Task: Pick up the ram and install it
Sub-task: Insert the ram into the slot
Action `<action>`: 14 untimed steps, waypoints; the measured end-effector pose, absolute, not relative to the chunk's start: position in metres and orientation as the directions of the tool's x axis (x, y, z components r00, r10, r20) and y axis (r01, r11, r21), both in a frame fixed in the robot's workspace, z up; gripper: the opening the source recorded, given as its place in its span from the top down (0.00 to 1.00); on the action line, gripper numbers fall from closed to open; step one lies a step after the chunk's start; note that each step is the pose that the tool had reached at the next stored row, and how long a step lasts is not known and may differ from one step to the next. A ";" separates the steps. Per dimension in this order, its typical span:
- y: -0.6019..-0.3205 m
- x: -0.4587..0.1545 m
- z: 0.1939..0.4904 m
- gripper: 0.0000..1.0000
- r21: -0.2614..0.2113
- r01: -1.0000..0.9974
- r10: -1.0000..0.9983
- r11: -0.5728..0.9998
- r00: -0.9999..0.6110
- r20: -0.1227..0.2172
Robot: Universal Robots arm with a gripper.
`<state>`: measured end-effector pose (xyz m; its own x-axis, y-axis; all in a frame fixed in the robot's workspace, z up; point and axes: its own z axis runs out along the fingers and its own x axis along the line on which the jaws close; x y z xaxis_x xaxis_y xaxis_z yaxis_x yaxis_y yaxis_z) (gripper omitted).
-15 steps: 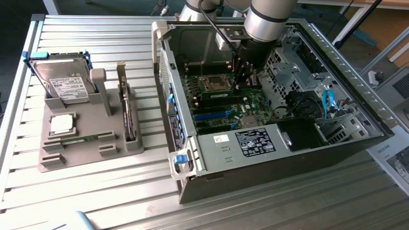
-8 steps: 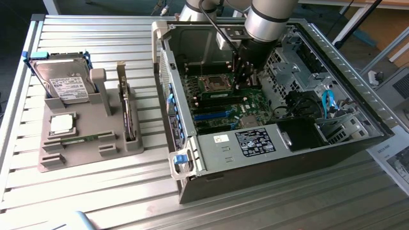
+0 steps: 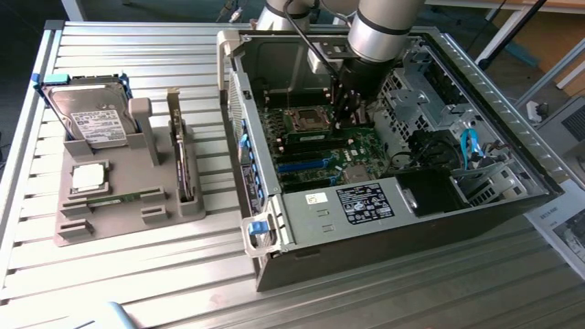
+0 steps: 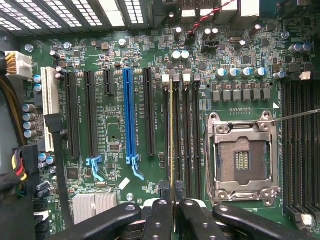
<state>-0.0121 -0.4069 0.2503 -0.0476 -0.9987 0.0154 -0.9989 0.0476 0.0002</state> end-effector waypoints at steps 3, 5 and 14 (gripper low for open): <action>-0.407 -0.012 0.247 0.88 0.000 -0.999 -0.999 0.048 -0.048 0.015; -0.407 -0.012 0.247 0.88 0.000 -0.999 -0.999 0.048 -0.048 0.016; -0.407 -0.012 0.247 0.88 0.000 -0.999 -0.999 0.041 -0.041 0.016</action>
